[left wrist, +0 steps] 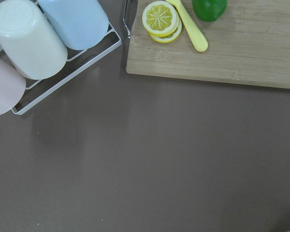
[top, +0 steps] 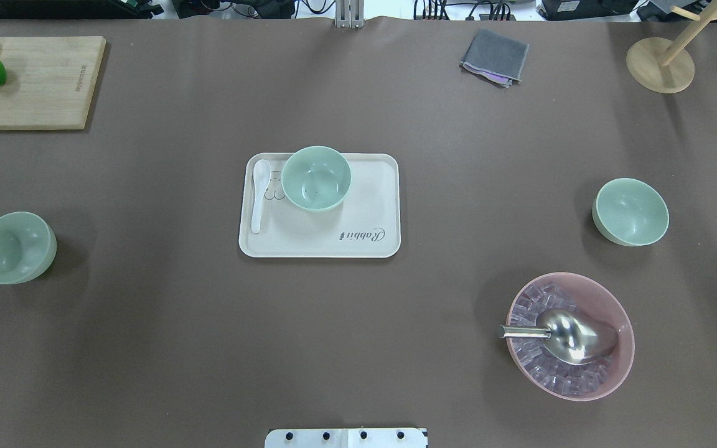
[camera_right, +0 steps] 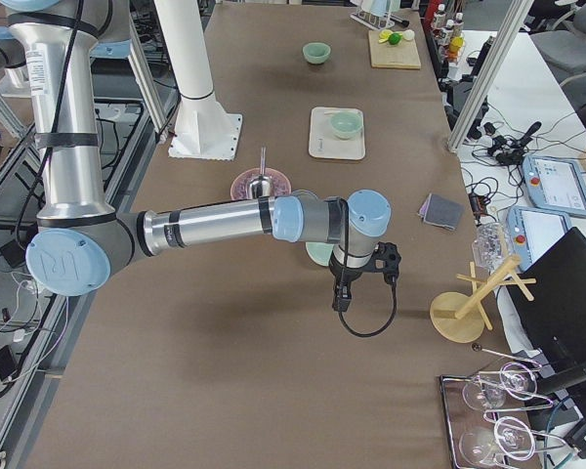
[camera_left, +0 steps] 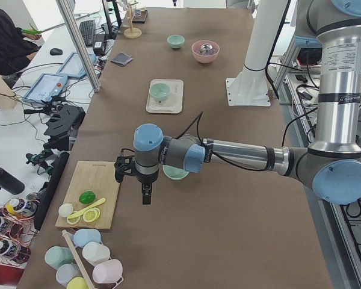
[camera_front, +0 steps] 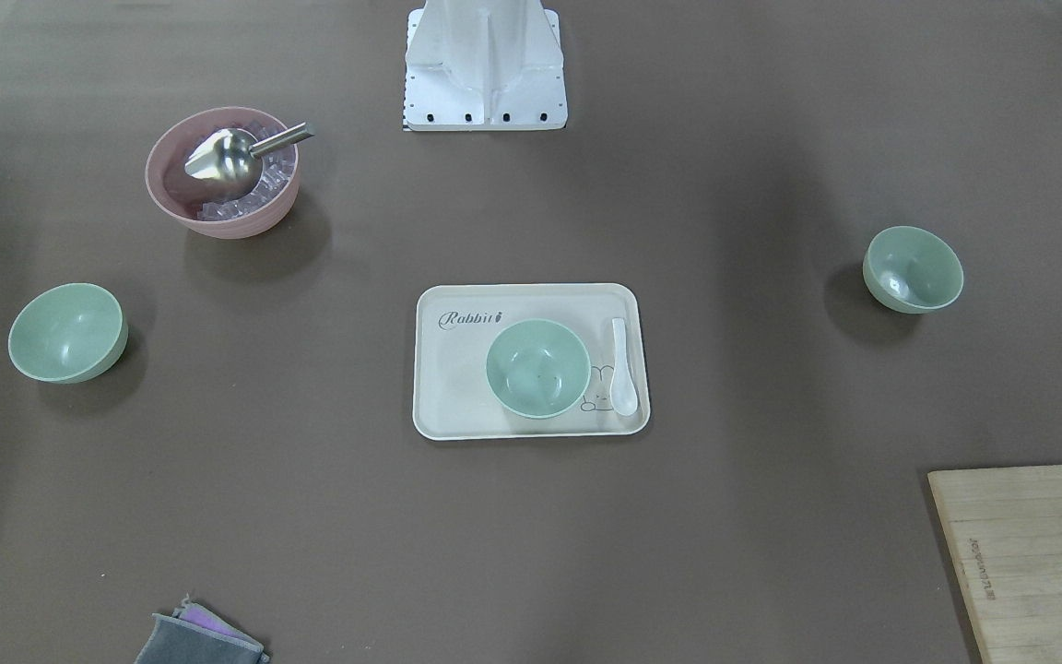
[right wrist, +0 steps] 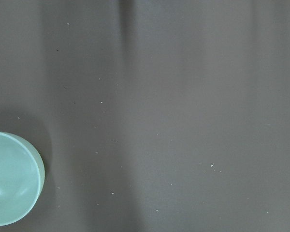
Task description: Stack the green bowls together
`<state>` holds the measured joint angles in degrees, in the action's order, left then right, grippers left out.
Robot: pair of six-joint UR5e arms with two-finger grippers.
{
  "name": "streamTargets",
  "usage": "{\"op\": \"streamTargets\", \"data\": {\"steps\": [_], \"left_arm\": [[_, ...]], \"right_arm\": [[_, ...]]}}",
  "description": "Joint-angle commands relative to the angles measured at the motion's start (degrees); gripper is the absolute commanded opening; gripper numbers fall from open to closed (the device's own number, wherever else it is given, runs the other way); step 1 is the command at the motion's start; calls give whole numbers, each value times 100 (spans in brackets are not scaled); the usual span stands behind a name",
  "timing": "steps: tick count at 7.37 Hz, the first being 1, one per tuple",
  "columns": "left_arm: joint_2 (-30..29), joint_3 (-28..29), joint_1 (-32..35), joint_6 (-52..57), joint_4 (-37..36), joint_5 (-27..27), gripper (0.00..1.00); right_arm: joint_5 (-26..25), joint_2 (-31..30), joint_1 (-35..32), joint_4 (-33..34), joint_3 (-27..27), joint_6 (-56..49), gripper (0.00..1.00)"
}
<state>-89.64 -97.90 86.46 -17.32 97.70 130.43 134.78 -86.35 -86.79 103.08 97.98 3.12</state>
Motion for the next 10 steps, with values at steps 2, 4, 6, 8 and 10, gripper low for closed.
{"op": "streamTargets", "data": {"steps": [2,4,6,8,10], "left_arm": [[-10,-80,-252,-478,232,935,98],[-1,-37,-513,-693,467,1003,98],[113,43,-786,-685,626,739,98],[148,140,-1200,-711,680,738,98],[804,157,-1447,-868,1825,660,98]], "right_arm": [[57,92,56,-7,10,232,100],[154,249,310,-7,2,485,100],[145,399,469,-7,-7,733,100],[154,417,496,-7,1,760,100],[154,417,496,-7,10,777,100]]}}
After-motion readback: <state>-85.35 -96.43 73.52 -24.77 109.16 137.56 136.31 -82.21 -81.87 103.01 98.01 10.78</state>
